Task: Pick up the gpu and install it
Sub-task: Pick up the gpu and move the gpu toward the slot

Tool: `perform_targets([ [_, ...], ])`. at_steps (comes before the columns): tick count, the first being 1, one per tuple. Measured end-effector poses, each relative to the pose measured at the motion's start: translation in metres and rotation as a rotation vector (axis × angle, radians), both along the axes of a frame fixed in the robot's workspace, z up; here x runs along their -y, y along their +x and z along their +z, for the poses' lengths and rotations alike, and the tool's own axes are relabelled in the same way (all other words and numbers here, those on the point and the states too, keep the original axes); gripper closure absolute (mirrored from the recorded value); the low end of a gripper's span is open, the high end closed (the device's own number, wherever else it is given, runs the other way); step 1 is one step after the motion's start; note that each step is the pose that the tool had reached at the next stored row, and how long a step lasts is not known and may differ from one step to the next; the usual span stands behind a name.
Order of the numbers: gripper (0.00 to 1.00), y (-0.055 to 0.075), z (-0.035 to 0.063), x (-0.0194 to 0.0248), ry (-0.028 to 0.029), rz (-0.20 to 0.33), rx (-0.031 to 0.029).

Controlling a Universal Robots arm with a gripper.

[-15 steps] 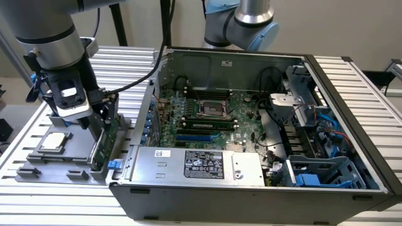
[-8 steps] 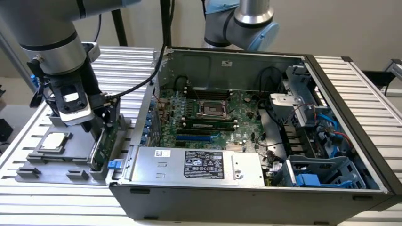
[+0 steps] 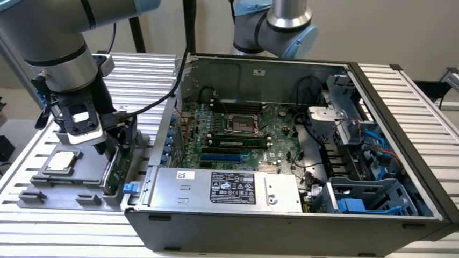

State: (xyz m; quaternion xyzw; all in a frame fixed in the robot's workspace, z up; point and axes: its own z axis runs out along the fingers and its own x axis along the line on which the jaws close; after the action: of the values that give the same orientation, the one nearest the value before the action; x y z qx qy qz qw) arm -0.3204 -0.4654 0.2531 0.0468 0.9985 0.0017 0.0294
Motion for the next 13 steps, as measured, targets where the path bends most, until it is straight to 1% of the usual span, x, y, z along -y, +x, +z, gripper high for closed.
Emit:
perform_targets([
  [3,0.44,-0.0004,-0.0036,-0.0002,0.0000,-0.001,0.0023],
  [10,0.44,-0.0028,-0.0047,-0.0008,-0.0001,-0.001,0.0038],
  [13,0.44,-0.0030,-0.0063,-0.0008,0.0000,-0.002,0.0063],
])
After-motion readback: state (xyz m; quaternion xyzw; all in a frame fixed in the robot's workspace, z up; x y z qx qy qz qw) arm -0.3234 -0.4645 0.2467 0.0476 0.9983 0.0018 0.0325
